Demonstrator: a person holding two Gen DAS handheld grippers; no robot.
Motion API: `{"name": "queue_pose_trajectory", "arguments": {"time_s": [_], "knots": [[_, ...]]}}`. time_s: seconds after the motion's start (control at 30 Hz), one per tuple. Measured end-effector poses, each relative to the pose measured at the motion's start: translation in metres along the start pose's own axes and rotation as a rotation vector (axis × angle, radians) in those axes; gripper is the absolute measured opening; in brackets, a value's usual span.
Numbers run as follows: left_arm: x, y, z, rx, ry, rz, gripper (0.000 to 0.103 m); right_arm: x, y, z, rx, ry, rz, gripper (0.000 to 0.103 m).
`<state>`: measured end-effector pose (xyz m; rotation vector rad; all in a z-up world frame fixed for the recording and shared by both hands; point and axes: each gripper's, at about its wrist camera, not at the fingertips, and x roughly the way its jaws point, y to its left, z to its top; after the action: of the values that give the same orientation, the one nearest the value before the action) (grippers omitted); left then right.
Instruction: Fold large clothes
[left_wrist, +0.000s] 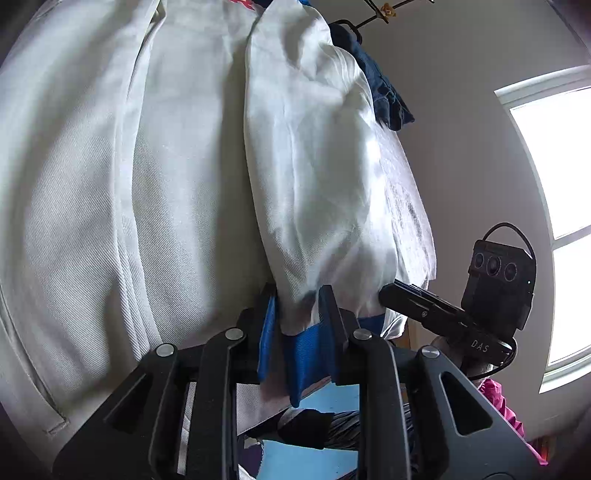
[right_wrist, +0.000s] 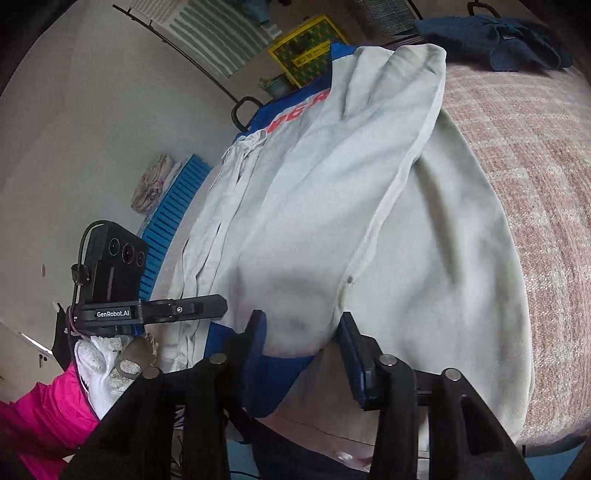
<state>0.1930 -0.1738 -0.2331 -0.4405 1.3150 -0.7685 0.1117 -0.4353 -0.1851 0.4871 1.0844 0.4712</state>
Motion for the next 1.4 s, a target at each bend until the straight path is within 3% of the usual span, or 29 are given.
{"name": "queue_pose_trajectory", "arguments": {"time_s": [0.03,0.07,0.1,0.2,0.33,0.6,0.8,1.03,1.17,1.33,1.37,1.4], "knots": [[0.0,-0.001,-0.002,-0.003,0.003,0.001,0.003,0.0,0.005,0.0,-0.012,0.012,-0.035,0.021],[-0.001,-0.003,-0.004,-0.013,0.003,-0.015,0.003,-0.002,0.008,0.001,-0.016,0.027,-0.067,0.011],[-0.002,-0.007,-0.007,-0.017,0.003,-0.038,0.002,-0.007,0.009,0.002,-0.006,0.032,-0.071,0.008],[-0.005,-0.031,-0.016,0.021,0.011,-0.094,0.002,-0.04,0.004,0.008,0.057,0.01,-0.029,0.006],[0.013,-0.065,-0.035,0.088,0.053,-0.134,0.002,-0.082,0.004,0.009,0.019,0.019,-0.108,0.006],[0.078,-0.074,-0.058,0.111,0.158,-0.056,0.002,-0.08,-0.065,-0.021,0.149,0.128,-0.246,0.006],[0.076,-0.087,-0.056,0.17,0.144,-0.017,0.002,-0.08,-0.059,-0.026,0.067,0.139,-0.309,0.005],[0.058,-0.105,-0.064,0.271,0.144,0.023,0.002,-0.077,-0.055,-0.019,0.074,0.113,-0.32,0.005],[0.043,-0.102,-0.067,0.28,0.165,0.031,0.002,-0.083,-0.059,-0.019,0.077,0.1,-0.329,0.005],[0.01,-0.113,-0.053,0.291,0.072,0.009,0.002,-0.083,-0.06,-0.029,0.066,0.11,-0.316,0.007],[0.008,-0.116,-0.045,0.297,0.052,0.011,0.002,-0.087,-0.061,-0.031,0.069,0.105,-0.326,0.014],[0.007,-0.118,-0.035,0.298,0.03,0.019,0.002,-0.092,-0.062,-0.032,0.079,0.087,-0.343,0.03]]}}
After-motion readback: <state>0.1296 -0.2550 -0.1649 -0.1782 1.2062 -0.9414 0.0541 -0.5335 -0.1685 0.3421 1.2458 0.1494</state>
